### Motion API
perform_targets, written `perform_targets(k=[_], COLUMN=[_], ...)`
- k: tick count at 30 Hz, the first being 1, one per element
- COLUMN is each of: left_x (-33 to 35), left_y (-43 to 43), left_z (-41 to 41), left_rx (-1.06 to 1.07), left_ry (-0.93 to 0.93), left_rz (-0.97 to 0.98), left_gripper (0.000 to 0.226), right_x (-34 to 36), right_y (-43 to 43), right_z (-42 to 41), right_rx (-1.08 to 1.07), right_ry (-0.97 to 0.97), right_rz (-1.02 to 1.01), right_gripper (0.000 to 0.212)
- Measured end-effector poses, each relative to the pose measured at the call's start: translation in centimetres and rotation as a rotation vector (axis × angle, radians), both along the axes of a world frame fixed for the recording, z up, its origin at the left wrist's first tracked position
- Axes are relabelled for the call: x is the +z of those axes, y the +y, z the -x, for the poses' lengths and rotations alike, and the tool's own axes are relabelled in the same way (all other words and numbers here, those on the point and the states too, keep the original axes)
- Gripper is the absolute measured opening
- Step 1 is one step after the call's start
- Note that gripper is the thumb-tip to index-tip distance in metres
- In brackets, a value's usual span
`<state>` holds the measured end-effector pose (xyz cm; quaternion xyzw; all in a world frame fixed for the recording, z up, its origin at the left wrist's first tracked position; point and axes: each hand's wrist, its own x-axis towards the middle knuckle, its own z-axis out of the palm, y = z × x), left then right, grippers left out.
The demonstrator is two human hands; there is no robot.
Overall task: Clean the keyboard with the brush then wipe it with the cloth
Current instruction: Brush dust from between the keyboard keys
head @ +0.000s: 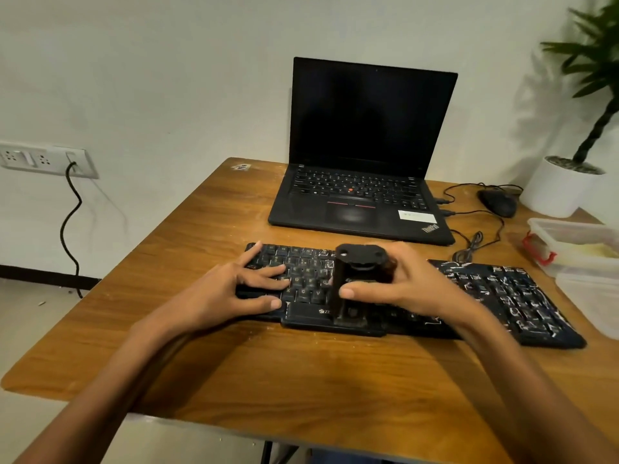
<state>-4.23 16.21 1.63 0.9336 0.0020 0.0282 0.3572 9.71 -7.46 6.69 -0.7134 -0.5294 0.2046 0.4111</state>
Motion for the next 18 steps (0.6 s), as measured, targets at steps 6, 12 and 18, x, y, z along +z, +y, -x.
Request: perform_targets(k=[6, 12, 18], left_x=[0.7, 0.2, -0.2], left_y=[-0.4, -0.5, -0.4], left_z=[-0.4, -0.8, -0.7], left_rx=[0.023, -0.043, -0.037], left_ry=[-0.041, 0.012, 0.013], left_rz=[-0.049, -0.029, -0.026], left_gripper=[0.042, 0.044, 0.04], right_x=[1.0, -0.7, -0.8], right_y=[-3.3, 2.1, 3.8], right_z=[-2.0, -0.6, -0.9], right_rx=[-0.126, -0.152, -0.107], right_ry=[0.017, 0.002, -0.03], right_rz=[-0.054, -0.176, -0.164], right_gripper=[0.024, 0.024, 0.026])
